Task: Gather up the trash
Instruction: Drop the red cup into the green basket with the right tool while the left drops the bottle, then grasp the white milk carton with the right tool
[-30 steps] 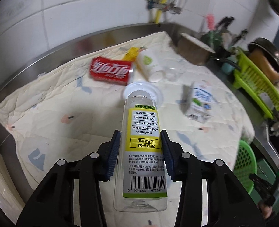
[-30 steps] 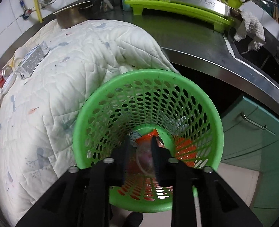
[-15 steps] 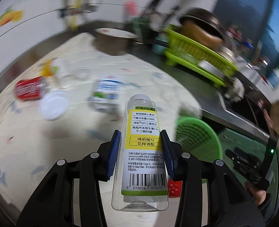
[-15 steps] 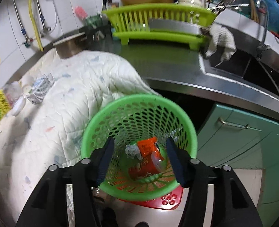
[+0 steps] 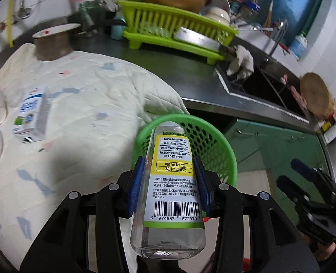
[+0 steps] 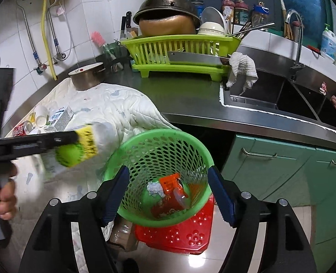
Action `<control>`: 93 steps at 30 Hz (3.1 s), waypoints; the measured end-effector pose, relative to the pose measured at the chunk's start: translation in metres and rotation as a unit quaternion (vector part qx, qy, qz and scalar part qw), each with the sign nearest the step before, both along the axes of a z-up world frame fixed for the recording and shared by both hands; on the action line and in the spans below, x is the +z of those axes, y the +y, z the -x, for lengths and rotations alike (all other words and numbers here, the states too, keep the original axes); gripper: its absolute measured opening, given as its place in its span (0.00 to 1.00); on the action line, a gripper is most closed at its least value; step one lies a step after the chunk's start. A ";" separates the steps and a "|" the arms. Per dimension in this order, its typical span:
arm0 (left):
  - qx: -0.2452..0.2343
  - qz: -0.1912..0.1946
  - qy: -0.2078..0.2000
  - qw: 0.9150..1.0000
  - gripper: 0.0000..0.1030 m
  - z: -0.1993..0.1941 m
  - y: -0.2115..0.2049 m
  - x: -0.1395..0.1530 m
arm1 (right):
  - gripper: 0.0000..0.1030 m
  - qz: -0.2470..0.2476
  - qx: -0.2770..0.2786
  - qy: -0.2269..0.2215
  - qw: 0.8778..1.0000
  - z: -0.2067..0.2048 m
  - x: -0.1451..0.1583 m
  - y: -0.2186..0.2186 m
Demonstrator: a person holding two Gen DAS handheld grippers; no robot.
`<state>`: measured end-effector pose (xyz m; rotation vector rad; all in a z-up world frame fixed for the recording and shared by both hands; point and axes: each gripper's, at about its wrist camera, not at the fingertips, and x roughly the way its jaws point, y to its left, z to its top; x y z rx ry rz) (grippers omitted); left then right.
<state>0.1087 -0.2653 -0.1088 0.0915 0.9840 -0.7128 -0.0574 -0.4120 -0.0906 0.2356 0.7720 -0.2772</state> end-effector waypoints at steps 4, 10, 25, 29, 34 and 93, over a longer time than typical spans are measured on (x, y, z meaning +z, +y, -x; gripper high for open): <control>-0.013 -0.009 0.016 1.000 0.41 -0.004 -0.018 -0.016 | 0.67 -0.006 -0.004 -0.003 1.000 0.010 0.001 0.000; -0.015 -0.027 0.046 0.998 0.42 -0.012 -0.036 -0.041 | 0.67 -0.013 -0.010 -0.003 1.000 0.017 0.000 0.001; -0.003 0.003 0.044 0.999 0.53 -0.013 -0.026 -0.033 | 0.67 -0.017 0.002 -0.012 1.000 0.016 0.005 0.007; 0.010 0.008 0.023 1.000 0.53 -0.014 -0.009 -0.017 | 0.69 -0.016 0.013 -0.016 1.000 0.009 0.007 0.014; 0.044 0.014 0.006 0.999 0.53 -0.018 0.028 0.001 | 0.70 -0.016 0.035 -0.021 0.999 -0.006 0.011 0.024; 0.370 -0.006 -0.009 0.929 0.52 -0.100 0.358 -0.005 | 0.80 -0.104 0.100 0.134 0.980 -0.370 -0.070 0.246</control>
